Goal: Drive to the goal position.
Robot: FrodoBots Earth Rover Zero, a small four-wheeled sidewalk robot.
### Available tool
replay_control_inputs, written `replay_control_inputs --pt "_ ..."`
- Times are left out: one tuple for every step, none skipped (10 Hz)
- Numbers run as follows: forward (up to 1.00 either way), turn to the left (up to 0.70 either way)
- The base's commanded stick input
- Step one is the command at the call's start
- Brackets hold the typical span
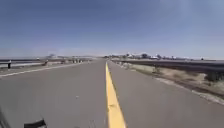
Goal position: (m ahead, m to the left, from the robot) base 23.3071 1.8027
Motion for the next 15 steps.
replay_control_inputs --pt "0.85 0.00" --pt "0.85 0.00" --pt "0.85 0.00" --pt "0.85 0.00" --pt "0.85 0.00" --pt "0.85 0.00" --pt "0.85 0.00" --pt "0.85 0.00" --pt "0.85 0.00" --pt "0.85 0.00" --pt "0.85 0.00" --pt "0.85 0.00" --pt "0.85 0.00" --pt "0.85 0.00" --pt "0.85 0.00"
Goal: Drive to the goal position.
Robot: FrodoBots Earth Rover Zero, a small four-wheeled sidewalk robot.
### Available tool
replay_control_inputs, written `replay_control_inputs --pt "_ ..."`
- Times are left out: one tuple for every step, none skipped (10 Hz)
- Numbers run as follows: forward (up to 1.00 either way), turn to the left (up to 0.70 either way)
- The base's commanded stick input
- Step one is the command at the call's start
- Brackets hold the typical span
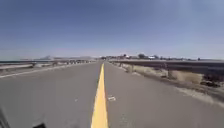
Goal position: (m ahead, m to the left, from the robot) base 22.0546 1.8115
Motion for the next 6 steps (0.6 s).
replay_control_inputs --pt "0.85 0.00" --pt "0.85 0.00" --pt "0.85 0.00" --pt "0.85 0.00" --pt "0.85 0.00" --pt "0.85 0.00"
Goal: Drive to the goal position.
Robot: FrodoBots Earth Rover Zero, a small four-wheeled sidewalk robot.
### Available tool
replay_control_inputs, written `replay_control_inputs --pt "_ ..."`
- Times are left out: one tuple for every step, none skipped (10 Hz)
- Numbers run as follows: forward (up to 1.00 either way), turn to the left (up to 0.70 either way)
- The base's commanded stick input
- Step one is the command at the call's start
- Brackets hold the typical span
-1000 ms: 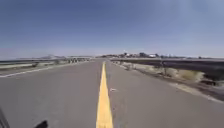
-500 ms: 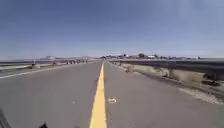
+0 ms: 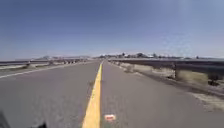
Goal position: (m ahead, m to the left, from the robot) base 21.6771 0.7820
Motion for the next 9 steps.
replay_control_inputs --pt "0.85 0.00" --pt "0.85 0.00" --pt "0.85 0.00" --pt "0.85 0.00" --pt "0.85 0.00" --pt "0.85 0.00" --pt "0.85 0.34" --pt "0.85 0.34" --pt "0.85 0.26"
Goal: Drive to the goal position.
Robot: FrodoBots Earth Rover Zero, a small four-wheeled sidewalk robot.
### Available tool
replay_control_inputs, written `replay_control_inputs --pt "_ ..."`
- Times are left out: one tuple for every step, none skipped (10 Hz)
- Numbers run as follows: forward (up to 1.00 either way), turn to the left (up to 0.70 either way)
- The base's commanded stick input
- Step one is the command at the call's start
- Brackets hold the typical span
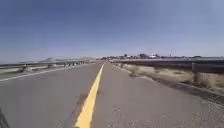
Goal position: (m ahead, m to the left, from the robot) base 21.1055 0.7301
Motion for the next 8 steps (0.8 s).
replay_control_inputs --pt "0.85 0.09" --pt "0.85 0.00" --pt "0.85 0.00" --pt "0.85 0.00" --pt "0.85 0.00" --pt "0.85 0.00" --pt "0.85 0.00" --pt "0.85 0.00"
